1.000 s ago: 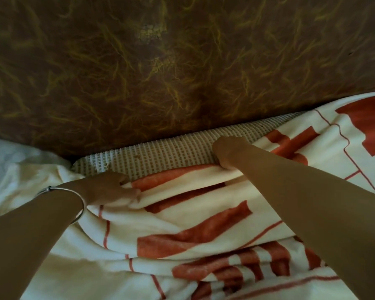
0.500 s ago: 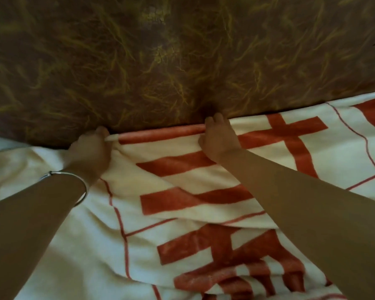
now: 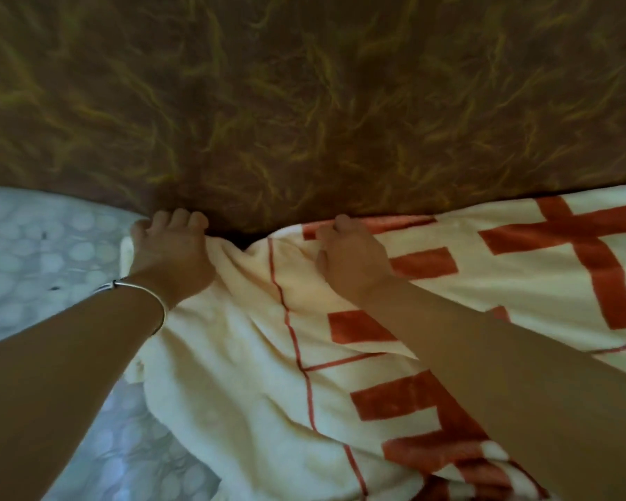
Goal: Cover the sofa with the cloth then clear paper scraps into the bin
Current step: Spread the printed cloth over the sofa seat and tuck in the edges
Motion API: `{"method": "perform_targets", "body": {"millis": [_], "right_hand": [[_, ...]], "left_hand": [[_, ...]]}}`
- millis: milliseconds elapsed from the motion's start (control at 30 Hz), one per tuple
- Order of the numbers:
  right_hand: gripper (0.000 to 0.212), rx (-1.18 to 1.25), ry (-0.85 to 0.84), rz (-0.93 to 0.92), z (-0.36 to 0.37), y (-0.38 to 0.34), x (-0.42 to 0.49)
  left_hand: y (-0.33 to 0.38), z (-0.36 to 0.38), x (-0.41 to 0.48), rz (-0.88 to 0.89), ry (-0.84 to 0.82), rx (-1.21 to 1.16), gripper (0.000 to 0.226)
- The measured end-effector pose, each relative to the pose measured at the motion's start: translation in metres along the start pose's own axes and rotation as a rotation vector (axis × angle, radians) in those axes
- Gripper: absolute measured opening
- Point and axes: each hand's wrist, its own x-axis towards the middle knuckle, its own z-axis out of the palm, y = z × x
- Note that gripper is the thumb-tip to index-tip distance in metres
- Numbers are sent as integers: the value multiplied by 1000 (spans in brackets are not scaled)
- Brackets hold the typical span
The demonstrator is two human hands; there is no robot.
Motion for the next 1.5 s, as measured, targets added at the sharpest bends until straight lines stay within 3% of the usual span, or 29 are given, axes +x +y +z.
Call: {"method": "perform_targets", "body": {"millis": [100, 300, 400, 633, 733, 833, 900, 967, 1067, 1133, 1267, 1333, 1400, 1467, 1500], "right_hand": [[44, 48, -68, 24, 9, -33, 9], [46, -110, -157, 92, 12, -55, 26], [41, -132, -233, 137, 18, -66, 31], [22, 222, 175, 395, 30, -79, 46], [23, 139, 154, 228, 37, -84, 44], [34, -58, -74, 63, 43, -88, 39], [35, -137, -159, 80, 39, -92, 40], [32, -123, -50, 129, 34, -99, 43], [37, 180, 162, 383, 26, -100, 52], [52, 219, 73, 426, 27, -101, 51], [57, 133, -152, 244, 45, -100, 38], [55, 75, -176, 210, 44, -97, 33], [51, 124, -99, 197, 36, -100, 25], [48, 203, 26, 221, 25, -102, 3], [45, 213, 48, 237, 22, -103, -11]], "left_hand": [[-21, -2, -7, 28, -83, 105, 43], [-70, -14, -18, 93, -22, 65, 44], [-91, -12, -28, 31, 1, 68, 46], [-112, -17, -29, -108, 154, -598, 34], [-112, -14, -27, -107, 155, -544, 37], [-109, -8, -29, -62, 98, -507, 41], [-109, -7, -30, -31, 86, -507, 43], [-110, -8, -30, -5, 122, -511, 42], [-110, -10, -25, 3, 255, -539, 39], [-107, -7, -22, -11, 249, -507, 40], [-100, -8, -23, -48, 209, -322, 34], [-97, -10, -28, 49, 272, -220, 34], [-93, -8, -35, 292, 315, -221, 34], [-81, -5, -52, 589, 182, -302, 41], [-73, -3, -62, 720, 30, -288, 45]]}}
